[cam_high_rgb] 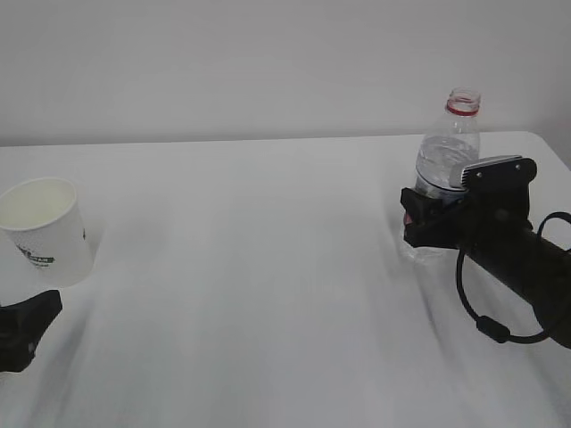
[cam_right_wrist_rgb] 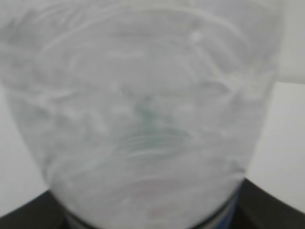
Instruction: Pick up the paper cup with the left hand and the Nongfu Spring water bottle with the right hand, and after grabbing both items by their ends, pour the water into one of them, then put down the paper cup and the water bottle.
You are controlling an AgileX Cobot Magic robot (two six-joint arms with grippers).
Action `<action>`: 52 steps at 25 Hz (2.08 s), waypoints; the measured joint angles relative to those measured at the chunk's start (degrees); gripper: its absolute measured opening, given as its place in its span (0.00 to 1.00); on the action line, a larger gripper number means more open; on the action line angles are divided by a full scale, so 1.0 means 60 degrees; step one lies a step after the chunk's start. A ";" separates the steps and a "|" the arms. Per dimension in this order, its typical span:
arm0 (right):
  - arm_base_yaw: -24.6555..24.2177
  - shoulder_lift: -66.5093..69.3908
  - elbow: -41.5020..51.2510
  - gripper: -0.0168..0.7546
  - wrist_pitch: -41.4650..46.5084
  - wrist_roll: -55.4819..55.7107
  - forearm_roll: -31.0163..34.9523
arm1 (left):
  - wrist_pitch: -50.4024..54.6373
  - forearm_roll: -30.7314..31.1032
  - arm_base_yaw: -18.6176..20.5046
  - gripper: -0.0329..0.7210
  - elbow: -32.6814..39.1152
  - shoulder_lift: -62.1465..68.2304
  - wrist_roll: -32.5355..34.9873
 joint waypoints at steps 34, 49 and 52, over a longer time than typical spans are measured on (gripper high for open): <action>0.0000 -0.3059 0.2541 0.58 0.0601 0.0000 -0.0108 | 0.0000 -0.0019 0.0000 0.82 0.0000 0.0000 0.0000; 0.0000 -0.3835 0.2912 0.58 0.0601 0.0000 -0.0183 | 0.0000 -0.0239 0.0000 0.84 0.0000 0.0000 0.0000; 0.0000 -0.3835 0.2912 0.58 0.0601 0.0000 -0.0183 | 0.0000 -0.0594 0.0000 0.89 -0.0102 0.0000 0.0000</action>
